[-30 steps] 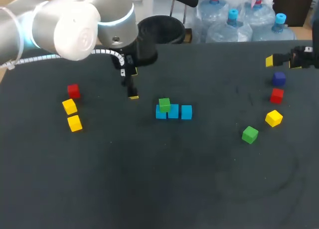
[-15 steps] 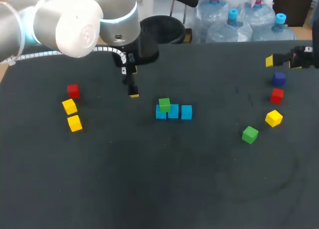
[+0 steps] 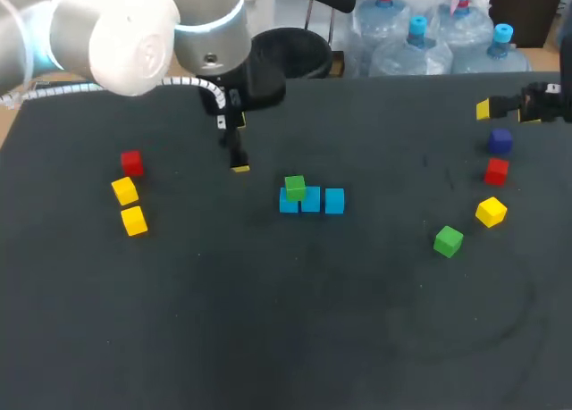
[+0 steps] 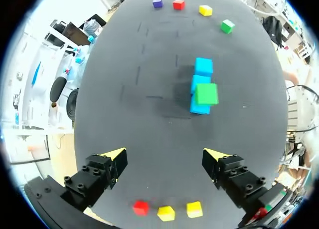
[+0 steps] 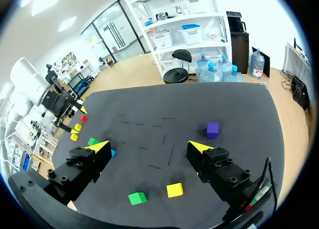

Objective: Place the blue cubes, place green cubes on the blue cubes, place the yellow cubes on the green cubes, then place the red cubes on the yellow cubes, and place purple cube on the red cubes.

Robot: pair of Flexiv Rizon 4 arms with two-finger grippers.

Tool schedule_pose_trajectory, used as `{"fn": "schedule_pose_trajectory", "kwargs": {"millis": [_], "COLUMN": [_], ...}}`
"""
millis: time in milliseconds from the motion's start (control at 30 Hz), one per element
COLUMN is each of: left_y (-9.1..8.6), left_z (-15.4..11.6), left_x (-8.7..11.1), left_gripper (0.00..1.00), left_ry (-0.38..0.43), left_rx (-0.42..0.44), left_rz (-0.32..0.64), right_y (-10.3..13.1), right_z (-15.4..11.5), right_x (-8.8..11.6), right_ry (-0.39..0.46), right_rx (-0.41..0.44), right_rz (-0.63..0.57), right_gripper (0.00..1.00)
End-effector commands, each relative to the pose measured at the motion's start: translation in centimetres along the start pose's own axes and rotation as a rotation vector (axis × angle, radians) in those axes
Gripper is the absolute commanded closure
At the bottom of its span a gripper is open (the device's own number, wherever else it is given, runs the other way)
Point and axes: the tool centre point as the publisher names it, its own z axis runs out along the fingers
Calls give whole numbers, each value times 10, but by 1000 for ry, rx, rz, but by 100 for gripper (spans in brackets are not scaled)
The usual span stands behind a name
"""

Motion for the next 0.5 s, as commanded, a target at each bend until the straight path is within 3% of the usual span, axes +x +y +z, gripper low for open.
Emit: {"fn": "schedule_pose_trajectory", "kwargs": {"millis": [33,300,500], "left_y": [-44,-96,-112], "left_z": [-27,-30,-32], "left_x": [20,54,57], "left_gripper": [0,0,0], "left_ry": [-21,-55,-54], "left_rx": [-27,7,-27], "left_rz": [-27,-123,-135], "right_y": [0,0,0], "right_z": [-1,-1,-1], "right_x": [0,0,0], "right_ry": [0,0,0], "right_rx": [2,2,2], "right_rz": [0,0,0], "right_gripper": [0,0,0]}}
